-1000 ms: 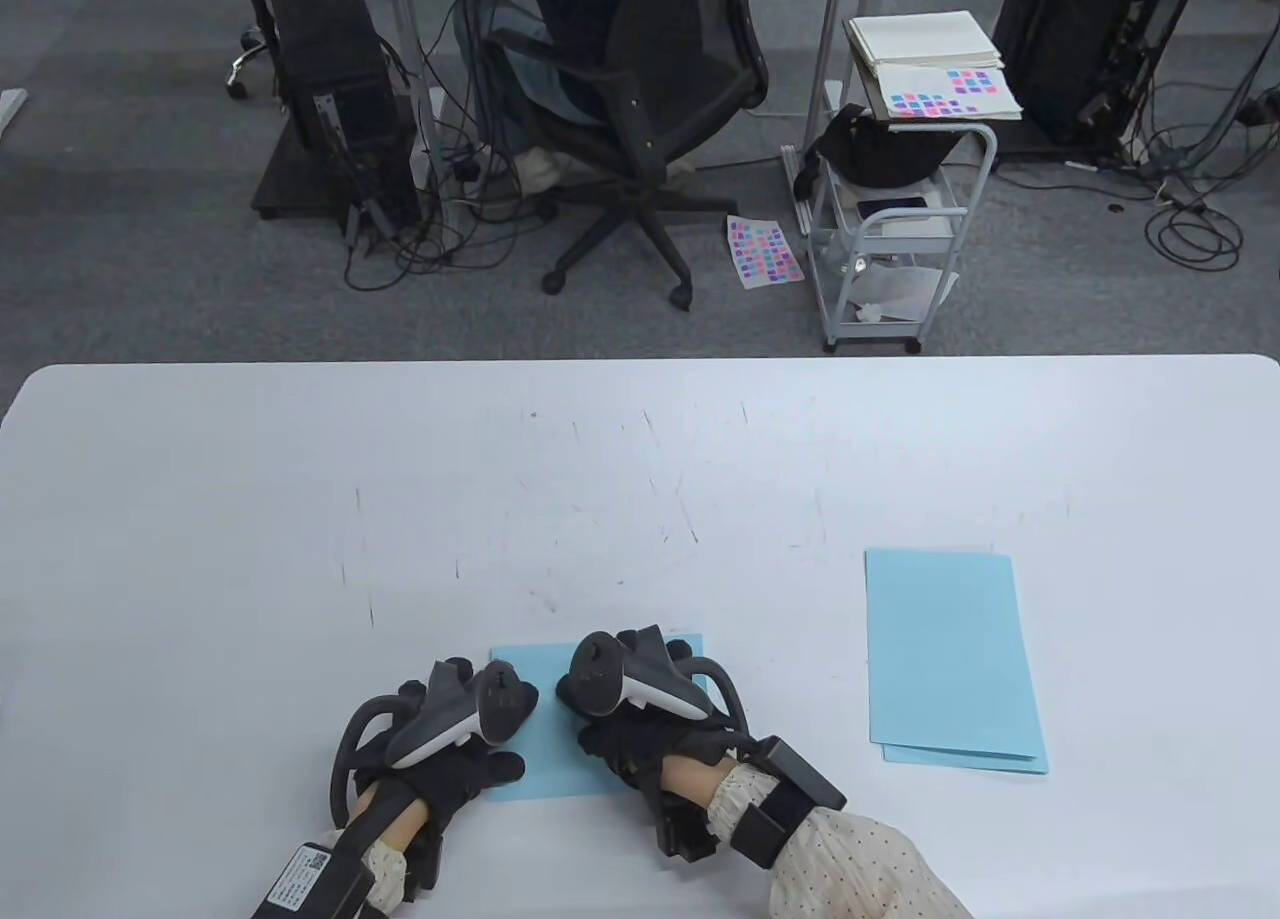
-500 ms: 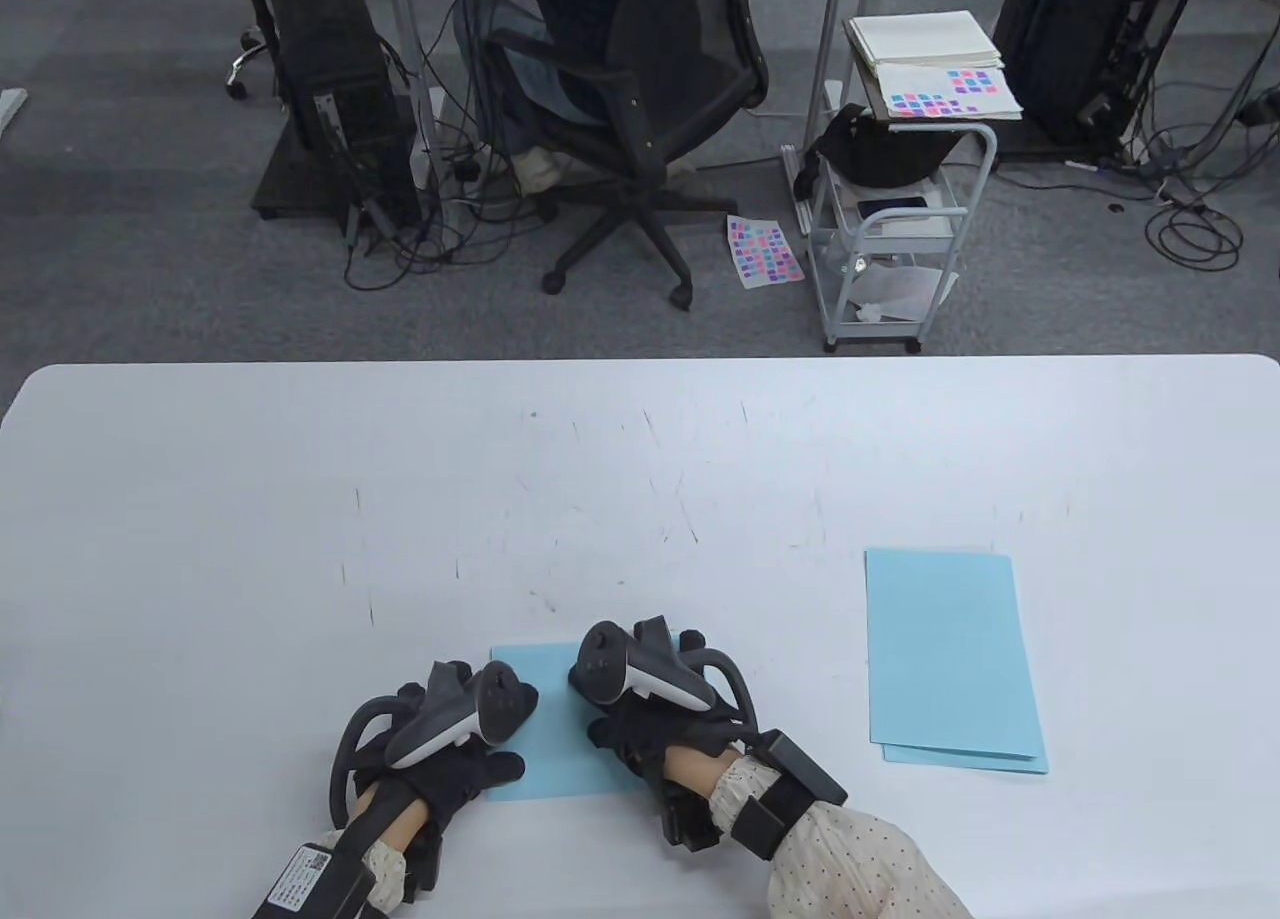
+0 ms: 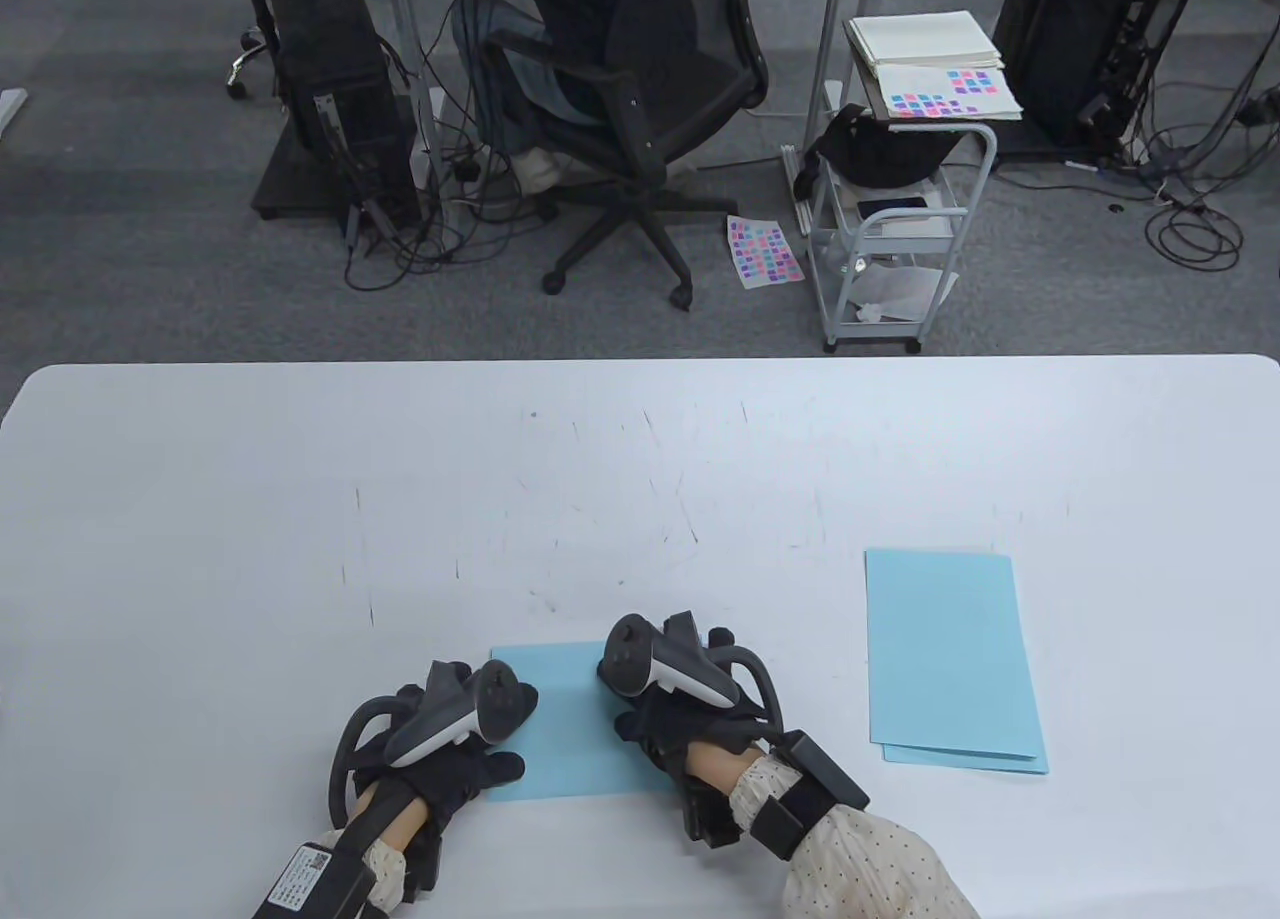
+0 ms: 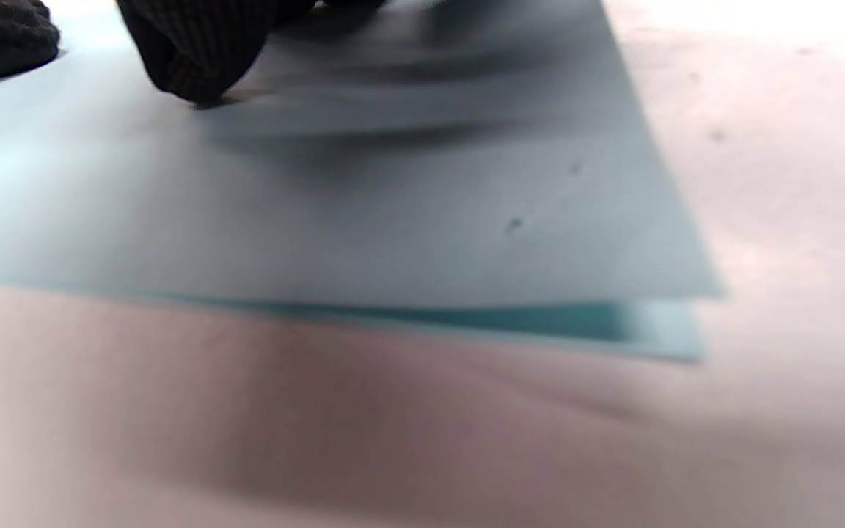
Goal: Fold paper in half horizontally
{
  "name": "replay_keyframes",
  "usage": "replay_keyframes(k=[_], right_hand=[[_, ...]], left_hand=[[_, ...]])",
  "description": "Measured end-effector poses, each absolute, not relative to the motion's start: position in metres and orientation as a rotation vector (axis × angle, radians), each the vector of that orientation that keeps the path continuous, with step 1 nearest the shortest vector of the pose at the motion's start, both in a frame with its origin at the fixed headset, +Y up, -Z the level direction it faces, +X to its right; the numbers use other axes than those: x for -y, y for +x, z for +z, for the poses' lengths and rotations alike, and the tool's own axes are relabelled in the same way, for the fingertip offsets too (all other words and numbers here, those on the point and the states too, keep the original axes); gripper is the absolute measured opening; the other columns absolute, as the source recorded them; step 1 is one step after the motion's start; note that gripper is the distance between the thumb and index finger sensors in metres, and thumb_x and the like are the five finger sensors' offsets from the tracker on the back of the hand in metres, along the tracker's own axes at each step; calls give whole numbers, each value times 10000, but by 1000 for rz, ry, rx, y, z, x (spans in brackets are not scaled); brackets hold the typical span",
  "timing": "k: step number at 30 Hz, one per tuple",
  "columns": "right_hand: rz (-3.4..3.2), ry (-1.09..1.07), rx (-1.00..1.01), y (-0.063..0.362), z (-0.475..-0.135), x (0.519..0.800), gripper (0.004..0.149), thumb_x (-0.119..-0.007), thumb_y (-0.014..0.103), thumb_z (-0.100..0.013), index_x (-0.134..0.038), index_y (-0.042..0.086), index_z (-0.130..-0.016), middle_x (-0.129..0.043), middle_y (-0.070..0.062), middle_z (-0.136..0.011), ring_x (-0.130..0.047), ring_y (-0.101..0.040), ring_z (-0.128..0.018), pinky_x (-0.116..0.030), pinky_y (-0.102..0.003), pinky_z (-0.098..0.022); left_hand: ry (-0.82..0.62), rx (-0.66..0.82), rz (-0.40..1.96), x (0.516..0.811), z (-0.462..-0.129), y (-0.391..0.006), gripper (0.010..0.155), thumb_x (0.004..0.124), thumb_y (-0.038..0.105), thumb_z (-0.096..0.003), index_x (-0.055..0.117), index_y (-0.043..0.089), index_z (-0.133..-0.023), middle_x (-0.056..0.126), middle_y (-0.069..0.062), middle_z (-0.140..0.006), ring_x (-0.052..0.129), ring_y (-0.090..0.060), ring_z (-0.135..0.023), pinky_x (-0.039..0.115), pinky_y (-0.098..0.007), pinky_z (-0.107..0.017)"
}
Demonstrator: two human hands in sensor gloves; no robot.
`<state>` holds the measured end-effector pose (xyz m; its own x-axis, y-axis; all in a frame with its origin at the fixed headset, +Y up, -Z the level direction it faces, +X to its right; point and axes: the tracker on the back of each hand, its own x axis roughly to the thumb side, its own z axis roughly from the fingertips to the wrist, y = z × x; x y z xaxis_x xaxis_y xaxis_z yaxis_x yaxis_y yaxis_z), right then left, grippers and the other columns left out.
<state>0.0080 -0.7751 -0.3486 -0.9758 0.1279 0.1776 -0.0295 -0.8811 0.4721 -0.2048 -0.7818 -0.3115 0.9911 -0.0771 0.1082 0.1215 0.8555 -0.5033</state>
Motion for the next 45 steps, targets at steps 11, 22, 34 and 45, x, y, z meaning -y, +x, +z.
replay_keyframes(k=[11, 22, 34, 45], right_hand=[[2964, 242, -757, 28, -348, 774, 666, -723, 410, -481, -383, 409, -1054, -281, 159, -1173, -84, -323, -1079, -66, -655, -716], [2951, 182, -777, 45, -349, 774, 674, -728, 419, -479, -376, 417, -1053, -269, 171, -1173, -89, -329, -1080, -65, -655, -716], [2947, 84, -725, 75, -341, 770, 708, -718, 444, -472, -334, 392, -1064, -237, 116, -1190, -72, -329, -1076, -75, -660, -713], [2956, 336, -640, 62, -302, 773, 665, -669, 455, -486, -345, 419, -1066, -157, 127, -1188, -33, -327, -1072, -64, -660, -709]], left_hand=[[-537, 82, -98, 782, -312, -206, 715, 661, 606, -332, 318, 640, -959, 208, 316, -1141, 265, -130, -1174, 368, -521, -890], [-539, 83, -96, 782, -312, -206, 717, 662, 604, -332, 317, 640, -959, 208, 313, -1141, 264, -134, -1171, 370, -521, -890], [-538, 86, -102, 782, -312, -206, 717, 657, 605, -330, 311, 645, -957, 205, 318, -1140, 264, -132, -1170, 369, -519, -891], [-530, 95, -123, 782, -311, -205, 718, 637, 602, -329, 296, 639, -959, 196, 310, -1145, 262, -143, -1171, 374, -517, -890]])
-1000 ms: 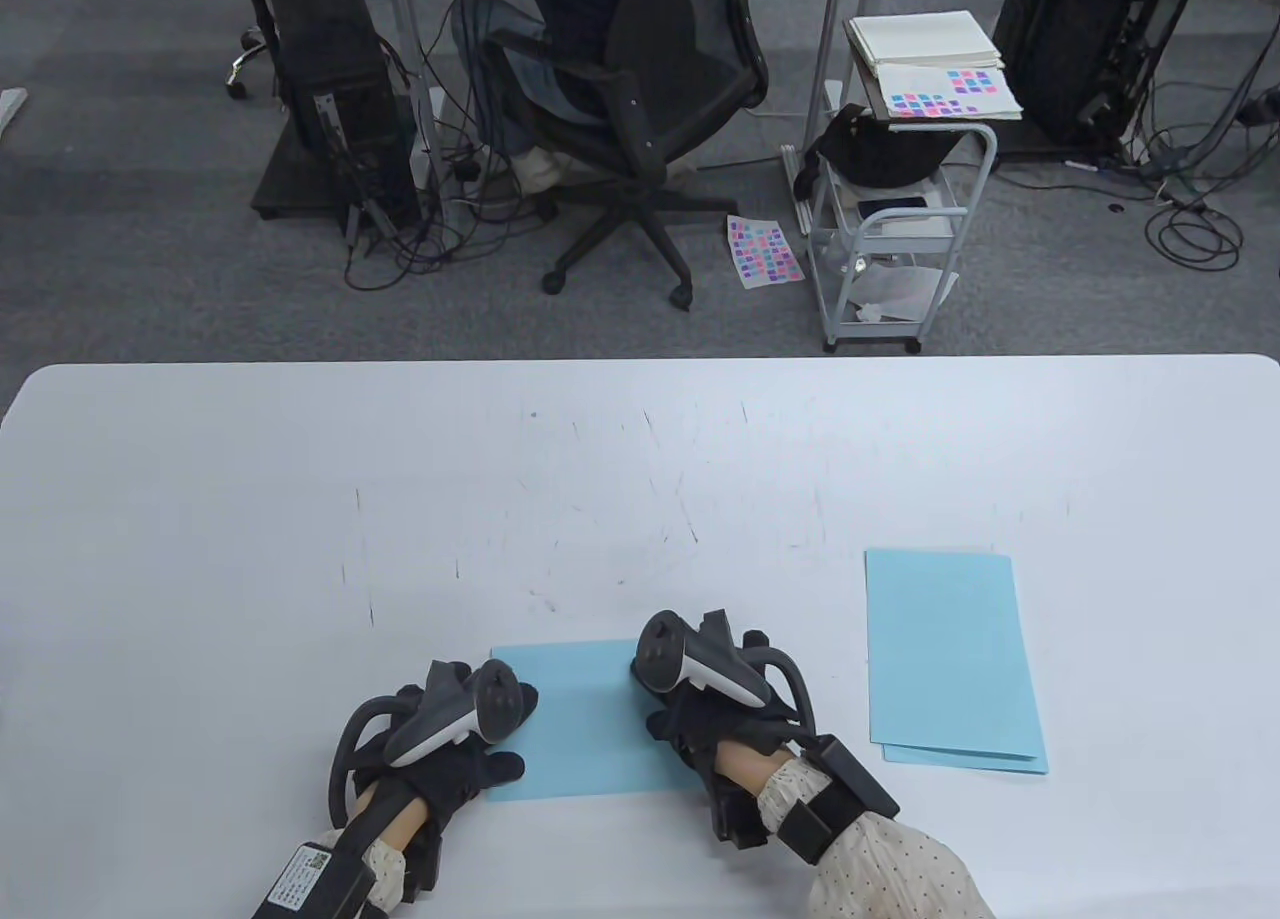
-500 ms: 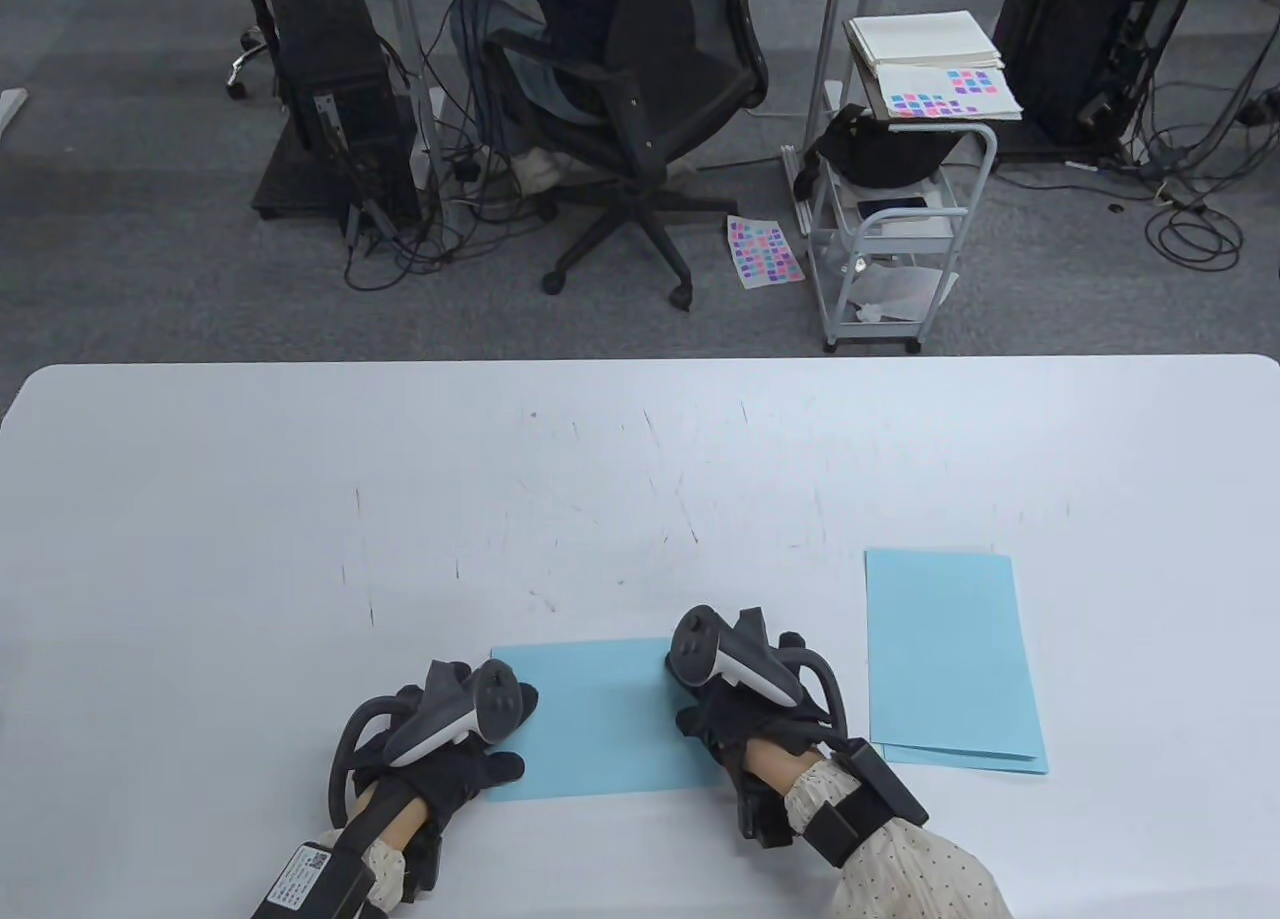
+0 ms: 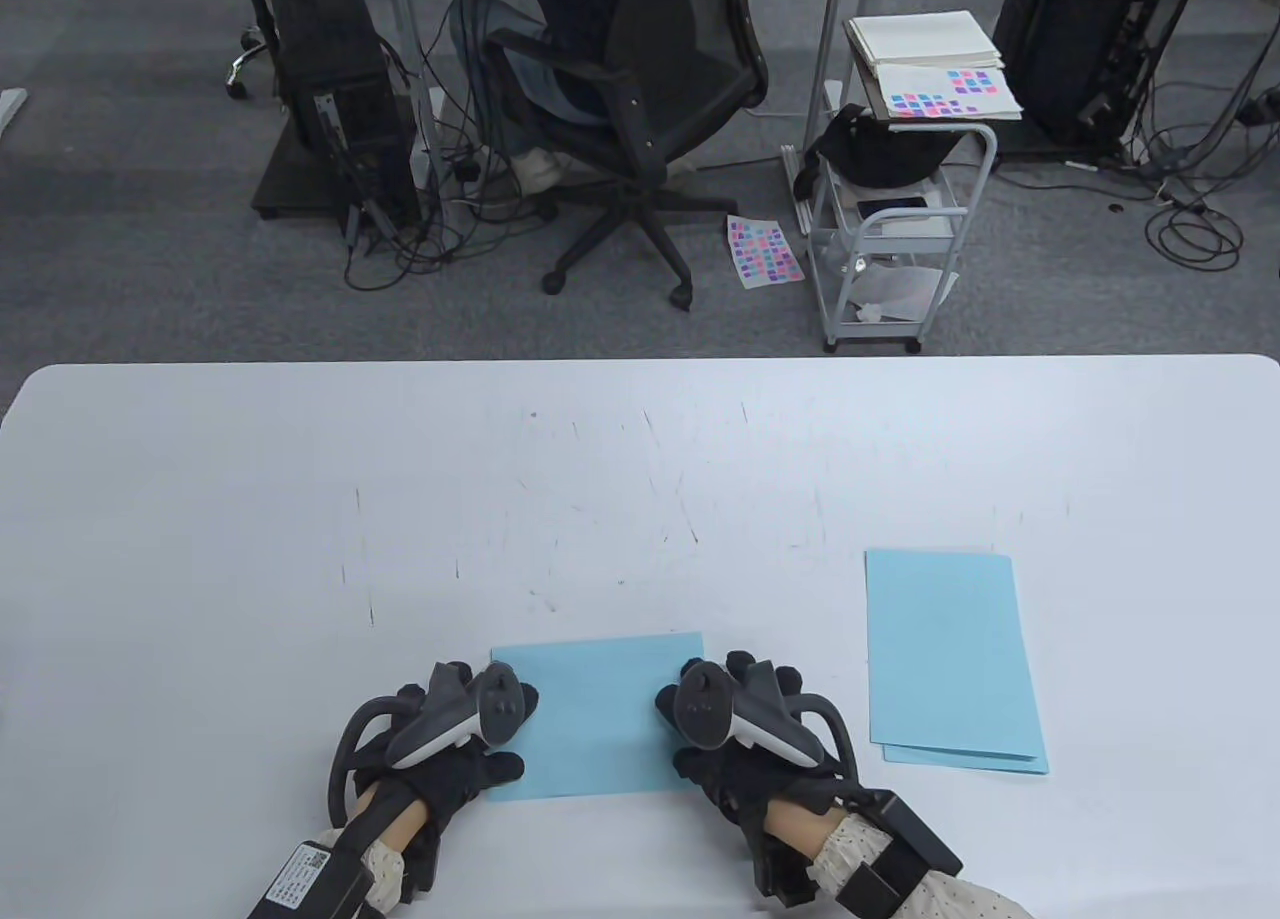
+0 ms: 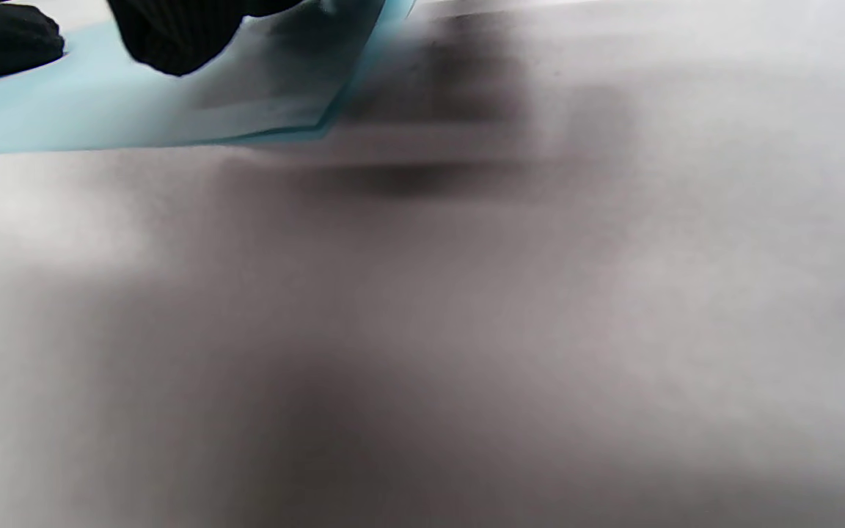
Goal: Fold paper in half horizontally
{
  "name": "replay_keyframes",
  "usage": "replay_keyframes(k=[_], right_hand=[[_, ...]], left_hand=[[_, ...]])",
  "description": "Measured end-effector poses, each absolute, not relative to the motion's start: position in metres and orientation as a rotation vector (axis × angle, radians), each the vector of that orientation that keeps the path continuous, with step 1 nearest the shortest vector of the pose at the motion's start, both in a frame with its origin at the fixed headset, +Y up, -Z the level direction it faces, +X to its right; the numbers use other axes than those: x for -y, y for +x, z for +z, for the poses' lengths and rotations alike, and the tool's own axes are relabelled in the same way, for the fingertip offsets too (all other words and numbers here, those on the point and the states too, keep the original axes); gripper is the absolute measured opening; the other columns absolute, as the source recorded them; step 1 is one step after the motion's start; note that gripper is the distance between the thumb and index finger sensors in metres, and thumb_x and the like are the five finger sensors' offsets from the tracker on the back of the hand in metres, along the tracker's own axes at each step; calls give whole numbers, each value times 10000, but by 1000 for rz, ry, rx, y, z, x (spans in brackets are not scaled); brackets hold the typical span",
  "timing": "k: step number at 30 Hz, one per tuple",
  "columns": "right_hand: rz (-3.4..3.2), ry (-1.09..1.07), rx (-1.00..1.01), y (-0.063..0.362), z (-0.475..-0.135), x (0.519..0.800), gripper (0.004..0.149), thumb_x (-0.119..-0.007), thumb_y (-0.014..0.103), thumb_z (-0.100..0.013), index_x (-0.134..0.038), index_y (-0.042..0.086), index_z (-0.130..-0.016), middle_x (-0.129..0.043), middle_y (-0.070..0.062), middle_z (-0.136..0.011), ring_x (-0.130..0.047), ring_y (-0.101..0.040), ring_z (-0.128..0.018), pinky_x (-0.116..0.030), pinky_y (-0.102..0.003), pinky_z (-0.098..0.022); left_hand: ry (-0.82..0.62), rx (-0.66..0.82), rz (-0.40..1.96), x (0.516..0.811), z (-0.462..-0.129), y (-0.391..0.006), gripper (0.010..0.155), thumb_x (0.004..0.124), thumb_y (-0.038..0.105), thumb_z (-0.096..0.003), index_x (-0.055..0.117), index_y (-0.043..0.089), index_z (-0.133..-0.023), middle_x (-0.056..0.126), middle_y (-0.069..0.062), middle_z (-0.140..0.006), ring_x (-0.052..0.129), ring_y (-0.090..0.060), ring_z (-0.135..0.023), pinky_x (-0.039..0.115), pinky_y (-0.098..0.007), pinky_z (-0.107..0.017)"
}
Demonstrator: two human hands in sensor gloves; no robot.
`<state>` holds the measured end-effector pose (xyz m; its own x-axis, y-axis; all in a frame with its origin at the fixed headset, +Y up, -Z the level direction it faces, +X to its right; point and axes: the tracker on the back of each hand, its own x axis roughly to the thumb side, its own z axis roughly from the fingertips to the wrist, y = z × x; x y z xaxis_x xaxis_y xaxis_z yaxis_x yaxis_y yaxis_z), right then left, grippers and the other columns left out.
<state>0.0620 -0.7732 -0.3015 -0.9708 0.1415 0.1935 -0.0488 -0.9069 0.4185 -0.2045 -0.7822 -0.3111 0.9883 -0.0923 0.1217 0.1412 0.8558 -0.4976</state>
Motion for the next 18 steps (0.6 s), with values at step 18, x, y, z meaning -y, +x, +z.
replay_keyframes(k=[18], right_hand=[[2914, 372, -739, 68, -302, 782, 653, -673, 451, -480, -338, 459, -1040, -184, 175, -1171, -67, -313, -1080, -66, -652, -714]], left_hand=[[-473, 134, -215, 761, -312, -176, 772, 666, 577, -382, 245, 552, -1028, 207, 232, -1193, 260, -157, -1184, 331, -541, -892]])
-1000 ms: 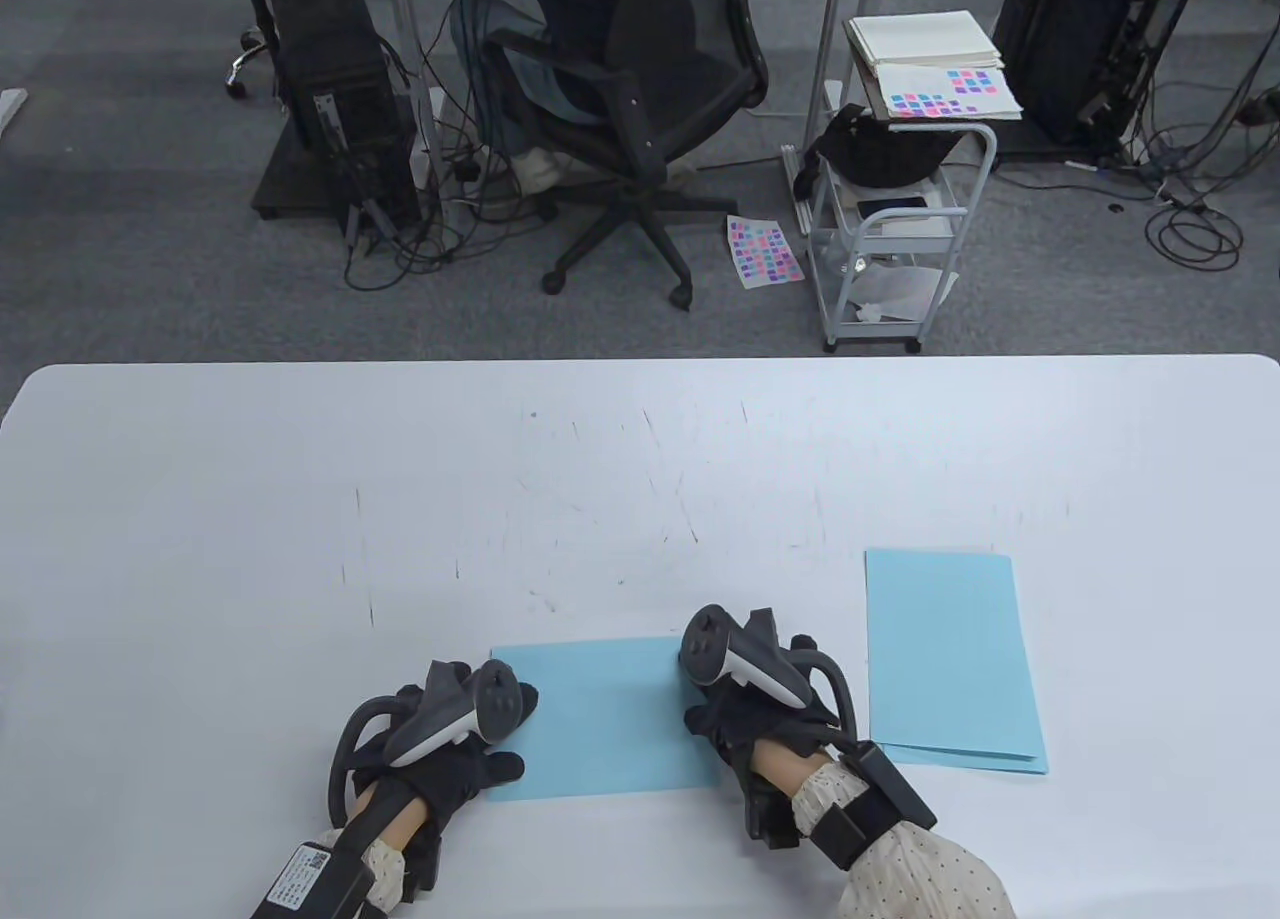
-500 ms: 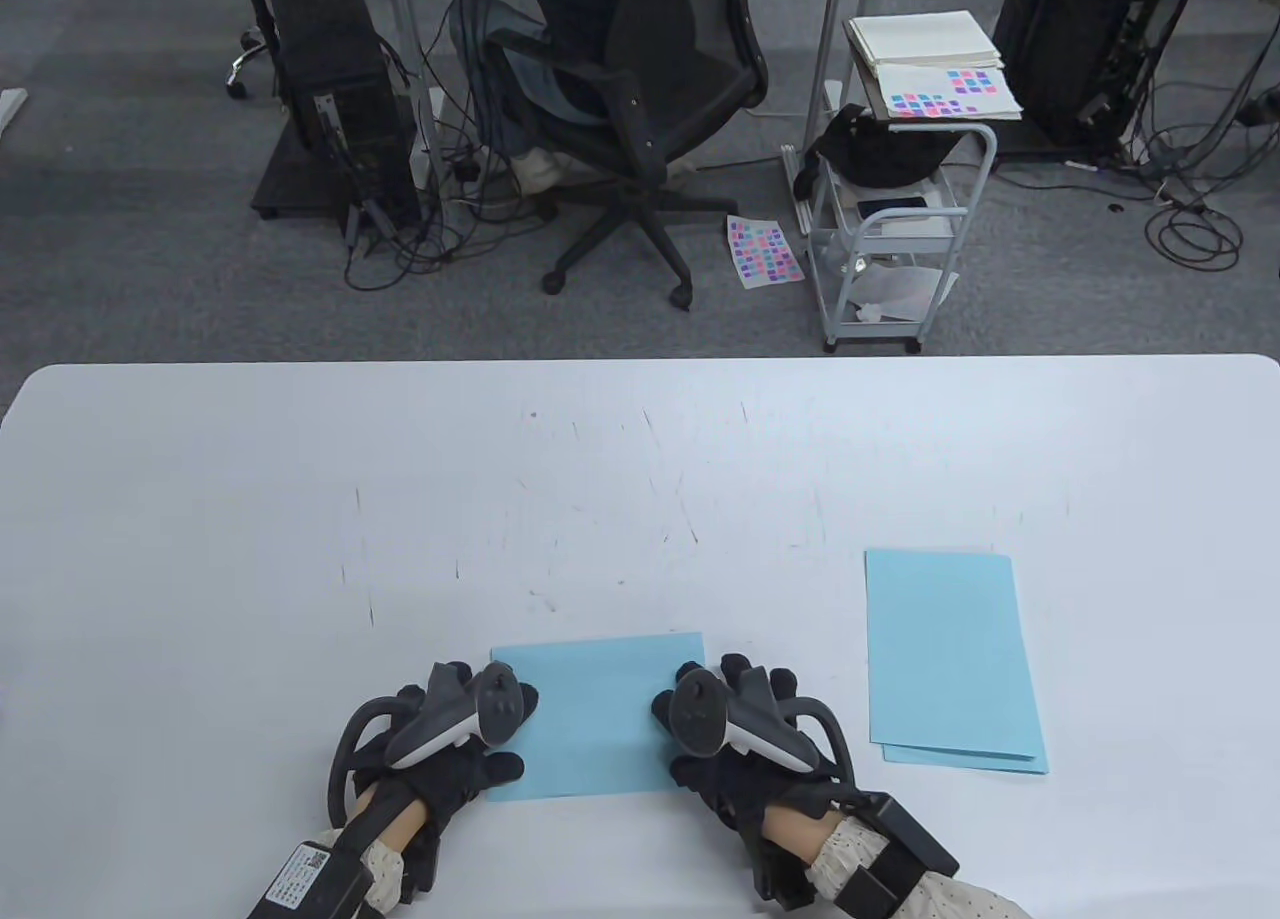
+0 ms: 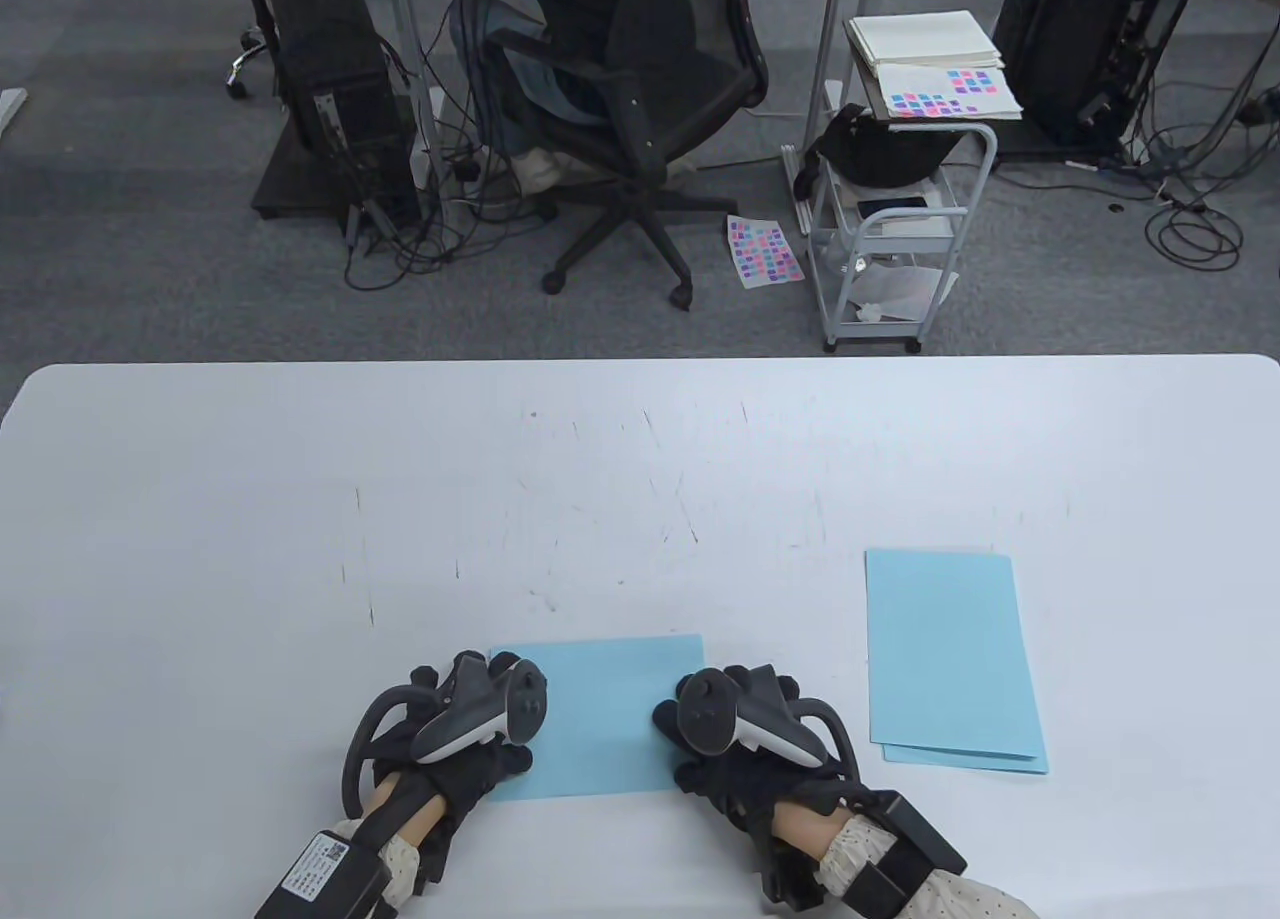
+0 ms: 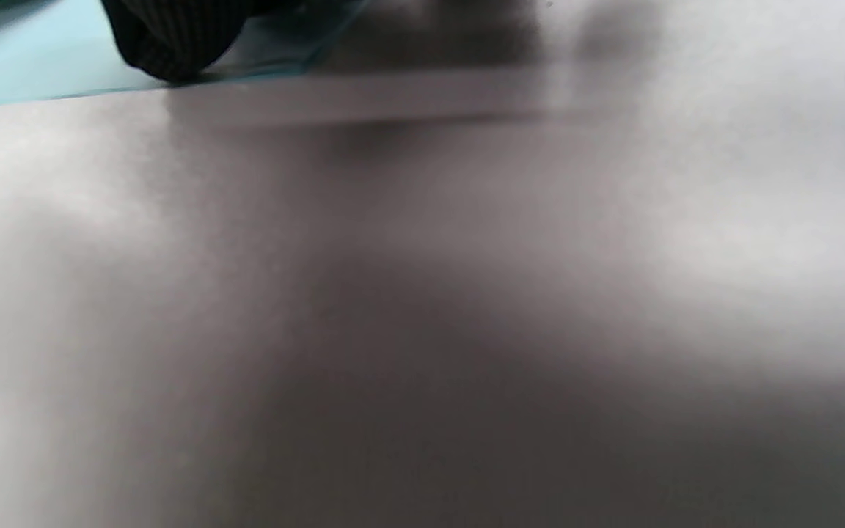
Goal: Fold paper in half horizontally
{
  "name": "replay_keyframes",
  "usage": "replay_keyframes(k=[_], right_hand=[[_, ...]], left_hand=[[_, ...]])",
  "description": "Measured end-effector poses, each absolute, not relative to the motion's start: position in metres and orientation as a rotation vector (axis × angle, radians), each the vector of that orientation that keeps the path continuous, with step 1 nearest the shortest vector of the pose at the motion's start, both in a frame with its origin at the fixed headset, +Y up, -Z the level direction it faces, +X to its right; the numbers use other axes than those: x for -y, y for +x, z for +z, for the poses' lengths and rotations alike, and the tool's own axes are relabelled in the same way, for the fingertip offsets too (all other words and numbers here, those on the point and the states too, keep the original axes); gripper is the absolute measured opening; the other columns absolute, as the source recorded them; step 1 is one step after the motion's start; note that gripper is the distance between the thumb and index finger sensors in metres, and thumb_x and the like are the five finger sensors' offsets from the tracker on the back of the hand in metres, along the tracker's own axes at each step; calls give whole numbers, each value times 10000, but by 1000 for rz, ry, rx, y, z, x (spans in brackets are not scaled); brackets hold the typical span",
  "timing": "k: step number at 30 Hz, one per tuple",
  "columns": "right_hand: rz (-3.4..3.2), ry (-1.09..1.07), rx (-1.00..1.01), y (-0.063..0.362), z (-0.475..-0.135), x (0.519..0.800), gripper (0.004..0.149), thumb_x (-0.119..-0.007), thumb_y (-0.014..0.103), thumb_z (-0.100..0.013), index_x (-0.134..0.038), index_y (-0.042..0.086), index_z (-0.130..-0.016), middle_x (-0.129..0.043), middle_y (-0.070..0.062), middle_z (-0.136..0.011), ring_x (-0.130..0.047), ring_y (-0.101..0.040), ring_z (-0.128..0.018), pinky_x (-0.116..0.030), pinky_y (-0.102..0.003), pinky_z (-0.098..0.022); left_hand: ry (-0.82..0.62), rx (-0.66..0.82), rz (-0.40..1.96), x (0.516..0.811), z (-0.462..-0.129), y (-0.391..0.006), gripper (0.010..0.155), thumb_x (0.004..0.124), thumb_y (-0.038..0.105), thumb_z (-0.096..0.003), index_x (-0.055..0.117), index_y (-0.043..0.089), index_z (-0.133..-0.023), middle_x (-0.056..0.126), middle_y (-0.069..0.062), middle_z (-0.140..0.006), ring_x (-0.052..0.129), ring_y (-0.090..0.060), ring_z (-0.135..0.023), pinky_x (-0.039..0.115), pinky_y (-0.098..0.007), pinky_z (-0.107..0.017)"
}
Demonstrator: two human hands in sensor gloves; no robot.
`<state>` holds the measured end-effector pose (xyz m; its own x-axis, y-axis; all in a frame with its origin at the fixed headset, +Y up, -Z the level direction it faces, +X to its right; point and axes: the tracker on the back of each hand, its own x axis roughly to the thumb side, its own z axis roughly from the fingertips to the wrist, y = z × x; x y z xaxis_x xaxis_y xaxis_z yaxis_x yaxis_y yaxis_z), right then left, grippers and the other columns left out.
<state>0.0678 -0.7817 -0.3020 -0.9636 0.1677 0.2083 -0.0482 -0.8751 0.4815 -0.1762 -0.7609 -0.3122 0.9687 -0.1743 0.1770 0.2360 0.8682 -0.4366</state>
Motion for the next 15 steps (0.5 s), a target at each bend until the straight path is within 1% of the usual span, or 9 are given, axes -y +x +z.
replay_keyframes(k=[4, 8, 11, 15], right_hand=[[2917, 369, -734, 68, -302, 781, 652, -673, 457, -475, -340, 468, -1036, -187, 183, -1169, -75, -309, -1082, -71, -652, -715], [2917, 367, -733, 68, -303, 782, 651, -675, 458, -474, -343, 470, -1034, -191, 188, -1166, -81, -313, -1081, -71, -650, -716], [2913, 368, -734, 69, -303, 782, 651, -675, 460, -473, -342, 474, -1032, -189, 189, -1166, -81, -313, -1082, -73, -650, -717], [2916, 373, -729, 69, -303, 782, 651, -670, 463, -473, -338, 474, -1033, -187, 188, -1166, -82, -312, -1082, -73, -650, -717]], left_hand=[[-467, 194, -199, 751, -319, -155, 745, 660, 558, -400, 259, 557, -1027, 213, 243, -1192, 231, -144, -1183, 325, -538, -895], [-484, 248, -171, 747, -330, -130, 704, 657, 521, -421, 288, 567, -1019, 242, 260, -1186, 207, -109, -1176, 313, -524, -899], [-500, 270, -169, 750, -339, -115, 664, 652, 507, -430, 338, 577, -1010, 265, 291, -1171, 197, -70, -1165, 311, -507, -901], [-544, 268, -170, 758, -349, -106, 637, 657, 503, -430, 381, 590, -998, 300, 317, -1158, 202, -45, -1156, 313, -498, -902]])
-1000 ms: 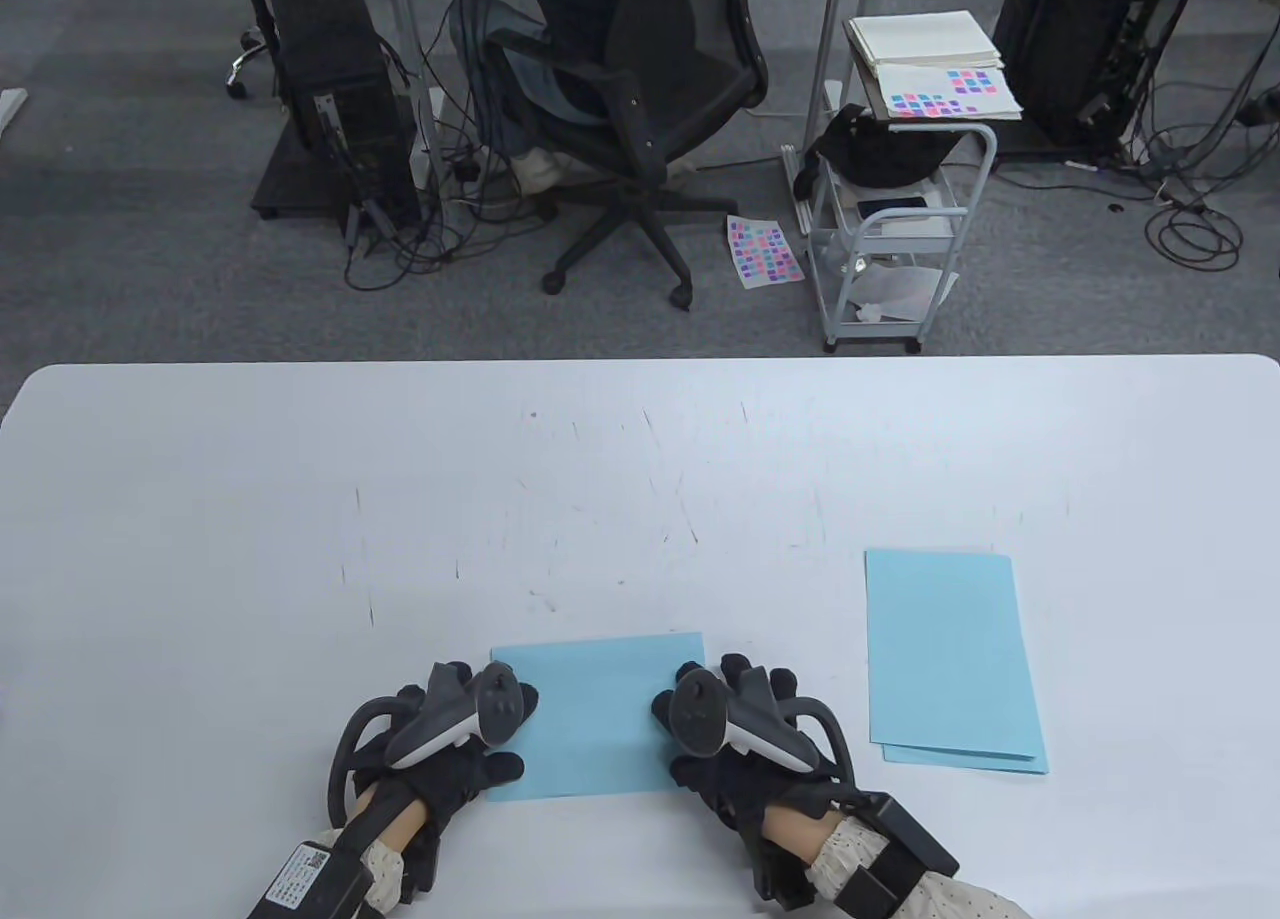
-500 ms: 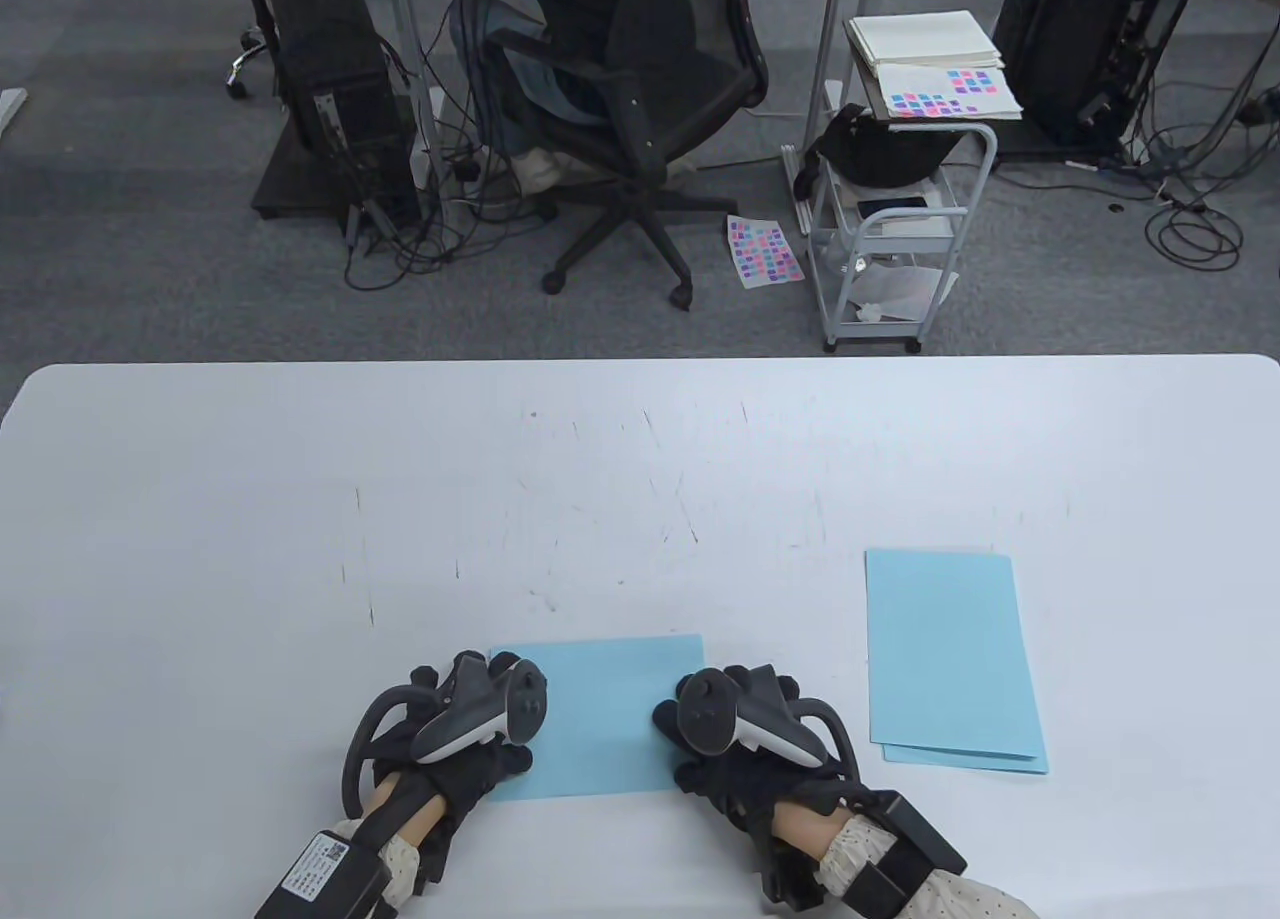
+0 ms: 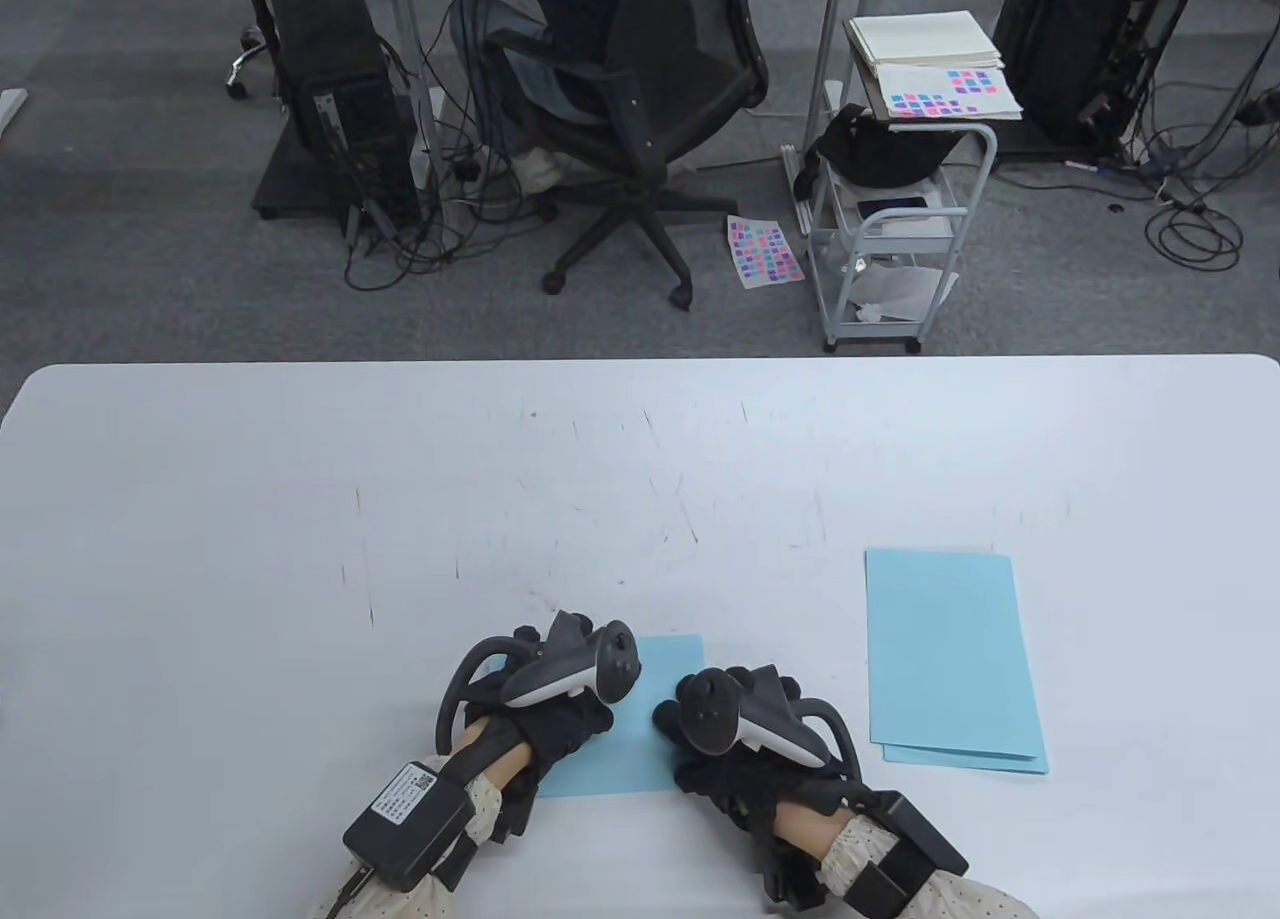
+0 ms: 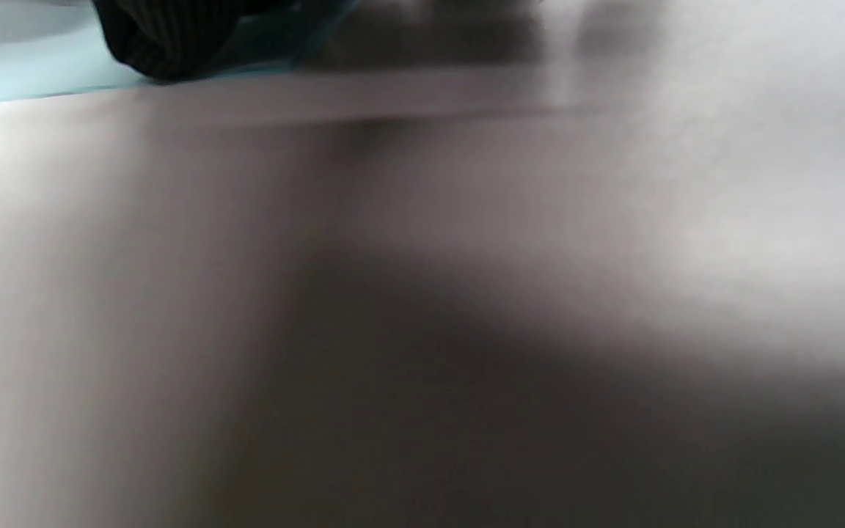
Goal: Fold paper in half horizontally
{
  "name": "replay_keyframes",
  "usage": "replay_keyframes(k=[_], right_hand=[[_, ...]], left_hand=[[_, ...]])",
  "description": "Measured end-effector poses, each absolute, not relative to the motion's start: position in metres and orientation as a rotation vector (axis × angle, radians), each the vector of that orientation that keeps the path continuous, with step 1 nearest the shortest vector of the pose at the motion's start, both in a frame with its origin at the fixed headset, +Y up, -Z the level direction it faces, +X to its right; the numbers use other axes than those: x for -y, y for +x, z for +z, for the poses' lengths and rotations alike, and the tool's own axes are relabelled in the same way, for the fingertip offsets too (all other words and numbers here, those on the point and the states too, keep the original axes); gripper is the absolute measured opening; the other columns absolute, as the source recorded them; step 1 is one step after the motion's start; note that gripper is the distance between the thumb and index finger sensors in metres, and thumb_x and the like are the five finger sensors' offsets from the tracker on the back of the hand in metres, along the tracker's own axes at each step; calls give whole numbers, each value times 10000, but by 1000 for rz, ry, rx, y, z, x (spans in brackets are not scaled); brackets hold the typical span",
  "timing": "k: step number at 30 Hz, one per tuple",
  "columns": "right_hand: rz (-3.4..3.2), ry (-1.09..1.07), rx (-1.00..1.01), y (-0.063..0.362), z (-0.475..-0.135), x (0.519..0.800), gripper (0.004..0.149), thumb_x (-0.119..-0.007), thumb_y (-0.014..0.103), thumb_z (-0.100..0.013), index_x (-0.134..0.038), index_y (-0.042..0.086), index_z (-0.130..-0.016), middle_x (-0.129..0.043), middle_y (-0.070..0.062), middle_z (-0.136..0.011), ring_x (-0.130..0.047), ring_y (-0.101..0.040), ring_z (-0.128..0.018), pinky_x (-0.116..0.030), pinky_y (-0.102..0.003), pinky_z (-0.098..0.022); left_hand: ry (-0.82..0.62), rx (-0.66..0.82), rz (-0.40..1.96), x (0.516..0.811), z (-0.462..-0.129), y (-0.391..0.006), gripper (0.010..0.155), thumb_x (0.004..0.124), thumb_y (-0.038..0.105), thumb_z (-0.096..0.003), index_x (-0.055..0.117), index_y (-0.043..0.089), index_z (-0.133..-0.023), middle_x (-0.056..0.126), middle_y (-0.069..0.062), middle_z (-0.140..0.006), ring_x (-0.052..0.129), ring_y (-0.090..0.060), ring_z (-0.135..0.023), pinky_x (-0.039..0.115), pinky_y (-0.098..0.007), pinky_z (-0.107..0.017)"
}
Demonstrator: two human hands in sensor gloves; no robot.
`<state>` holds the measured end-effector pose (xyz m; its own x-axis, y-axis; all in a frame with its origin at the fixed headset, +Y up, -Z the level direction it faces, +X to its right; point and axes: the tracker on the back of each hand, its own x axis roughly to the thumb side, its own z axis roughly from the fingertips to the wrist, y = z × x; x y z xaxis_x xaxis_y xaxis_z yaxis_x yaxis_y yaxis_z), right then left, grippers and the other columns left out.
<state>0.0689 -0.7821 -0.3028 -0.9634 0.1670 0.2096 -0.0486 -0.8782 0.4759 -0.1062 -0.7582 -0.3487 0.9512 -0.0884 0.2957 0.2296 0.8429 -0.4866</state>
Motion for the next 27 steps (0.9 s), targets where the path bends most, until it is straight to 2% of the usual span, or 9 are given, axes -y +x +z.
replay_keyframes(k=[8, 27], right_hand=[[2927, 375, -729, 69, -303, 782, 647, -666, 464, -475, -337, 477, -1032, -186, 188, -1168, -84, -316, -1083, -73, -646, -720], [2936, 371, -727, 69, -302, 782, 648, -662, 468, -472, -334, 482, -1030, -186, 195, -1167, -89, -312, -1085, -77, -647, -721]], left_hand=[[-605, 242, -132, 770, -355, -110, 634, 651, 557, -409, 386, 616, -983, 297, 362, -1141, 202, -51, -1161, 302, -506, -901], [-587, 171, -198, 772, -354, -138, 645, 652, 566, -399, 341, 635, -960, 259, 382, -1123, 228, -61, -1159, 328, -499, -896]])
